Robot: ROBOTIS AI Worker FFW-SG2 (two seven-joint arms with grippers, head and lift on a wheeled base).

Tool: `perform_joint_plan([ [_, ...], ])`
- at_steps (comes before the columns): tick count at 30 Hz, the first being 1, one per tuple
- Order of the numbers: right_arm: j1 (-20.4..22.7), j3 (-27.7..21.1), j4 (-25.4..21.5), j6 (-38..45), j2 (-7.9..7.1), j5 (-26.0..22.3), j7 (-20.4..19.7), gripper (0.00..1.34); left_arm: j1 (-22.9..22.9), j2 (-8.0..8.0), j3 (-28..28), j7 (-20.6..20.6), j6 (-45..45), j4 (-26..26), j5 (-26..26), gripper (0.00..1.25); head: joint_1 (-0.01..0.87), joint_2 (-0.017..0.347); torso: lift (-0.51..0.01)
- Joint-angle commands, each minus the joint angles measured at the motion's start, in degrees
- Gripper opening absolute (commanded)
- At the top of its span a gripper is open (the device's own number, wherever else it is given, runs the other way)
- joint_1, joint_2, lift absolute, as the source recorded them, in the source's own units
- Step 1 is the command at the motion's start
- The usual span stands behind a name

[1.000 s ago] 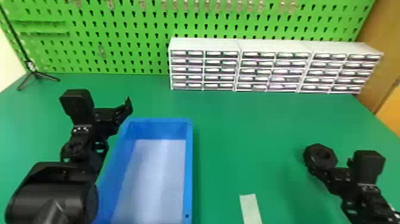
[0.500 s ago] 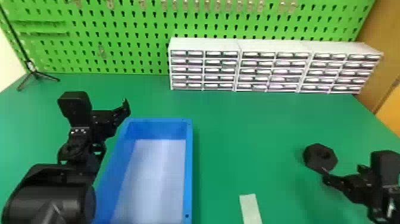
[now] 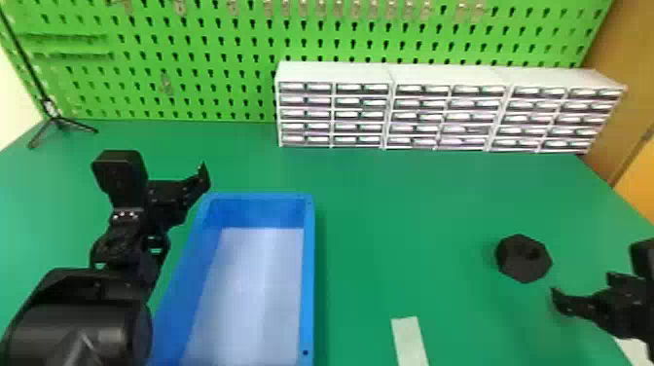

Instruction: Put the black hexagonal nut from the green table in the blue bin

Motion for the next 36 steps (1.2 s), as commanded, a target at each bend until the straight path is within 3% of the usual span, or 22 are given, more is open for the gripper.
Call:
perform_joint_plan([
  [1,0.06,0.41,-0.01,2.03,-2.28,0.41,1.69,1.22,0.02,0.44,-0.11,-0.07,0.01,0.00,0.08,1.08,0.683,0.028,-0.096],
  [8,-0.91,2.43,0.17,4.13,-6.14,1.47,5.99,1.22,0.02,0.79,-0.03,0.02,0.01,0.00,0.08,1.08,0.683,0.028,-0.096],
  [22,-1.79,4.45,0.96,6.16,-10.63,0.68,8.98,1.22,0.19,1.41,-0.11,0.02,0.01,0.00,0.34,1.08,0.683,0.028,-0.096],
  [26,-2.23,4.27,1.31,6.24,-11.24,0.68,9.51,1.22,0.19,1.49,-0.11,0.02,0.01,0.00,0.34,1.08,0.683,0.028,-0.096],
  [36,-2.58,4.19,1.49,6.24,-11.15,0.85,9.60,1.22,0.28,1.58,0.06,0.02,0.01,0.00,0.34,1.08,0.683,0.028,-0.096],
])
